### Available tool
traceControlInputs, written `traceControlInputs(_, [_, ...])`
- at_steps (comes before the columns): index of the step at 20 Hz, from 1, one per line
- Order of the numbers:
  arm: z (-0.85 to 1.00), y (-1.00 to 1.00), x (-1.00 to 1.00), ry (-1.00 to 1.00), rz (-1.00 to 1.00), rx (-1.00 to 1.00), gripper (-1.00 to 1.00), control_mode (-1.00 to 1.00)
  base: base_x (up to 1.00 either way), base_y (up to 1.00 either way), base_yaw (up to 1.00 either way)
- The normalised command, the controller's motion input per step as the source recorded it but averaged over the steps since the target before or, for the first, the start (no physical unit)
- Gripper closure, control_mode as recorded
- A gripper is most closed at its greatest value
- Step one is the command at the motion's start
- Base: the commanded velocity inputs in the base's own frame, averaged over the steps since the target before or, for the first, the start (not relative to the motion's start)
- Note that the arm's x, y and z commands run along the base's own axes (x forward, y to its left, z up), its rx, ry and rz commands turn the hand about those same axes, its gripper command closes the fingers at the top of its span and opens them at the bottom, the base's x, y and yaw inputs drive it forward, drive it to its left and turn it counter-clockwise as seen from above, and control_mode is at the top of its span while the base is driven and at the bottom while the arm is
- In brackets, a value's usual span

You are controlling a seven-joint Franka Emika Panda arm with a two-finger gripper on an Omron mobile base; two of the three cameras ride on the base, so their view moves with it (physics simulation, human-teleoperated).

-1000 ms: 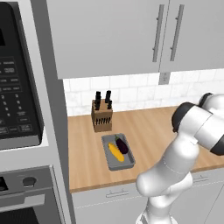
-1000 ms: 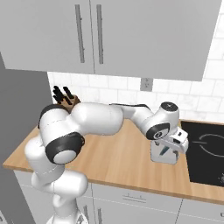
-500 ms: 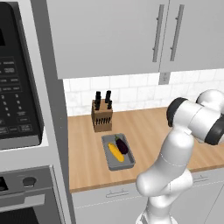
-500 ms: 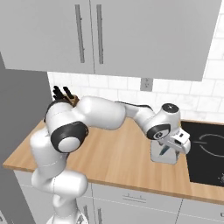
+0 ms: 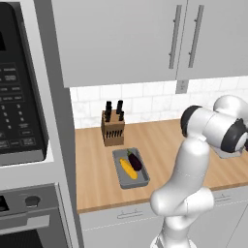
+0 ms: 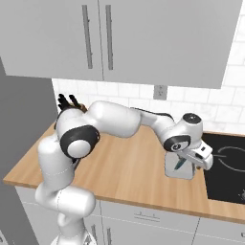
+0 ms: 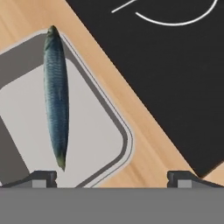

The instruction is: Take the meat container that has the fish and place it on the second highest rack of the freezer. Then take the vegetable container that has the corn and eggplant and place it on the highest rack of the freezer.

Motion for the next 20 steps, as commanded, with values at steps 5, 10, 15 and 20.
traceControlInputs(5, [-0.34,0.0,0.0,0.0,0.0,0.0,-1.0,-1.0,0.0,0.0,0.0])
traceControlInputs(10, [-0.32,0.0,0.0,0.0,0.0,0.01,-1.0,-1.0,0.0,0.0,0.0])
traceControlInputs(15, [-0.3,0.0,0.0,0.0,0.0,0.01,-1.0,-1.0,0.0,0.0,0.0])
traceControlInputs(20, [-0.32,0.0,0.0,0.0,0.0,0.0,-1.0,-1.0,0.0,0.0,0.0])
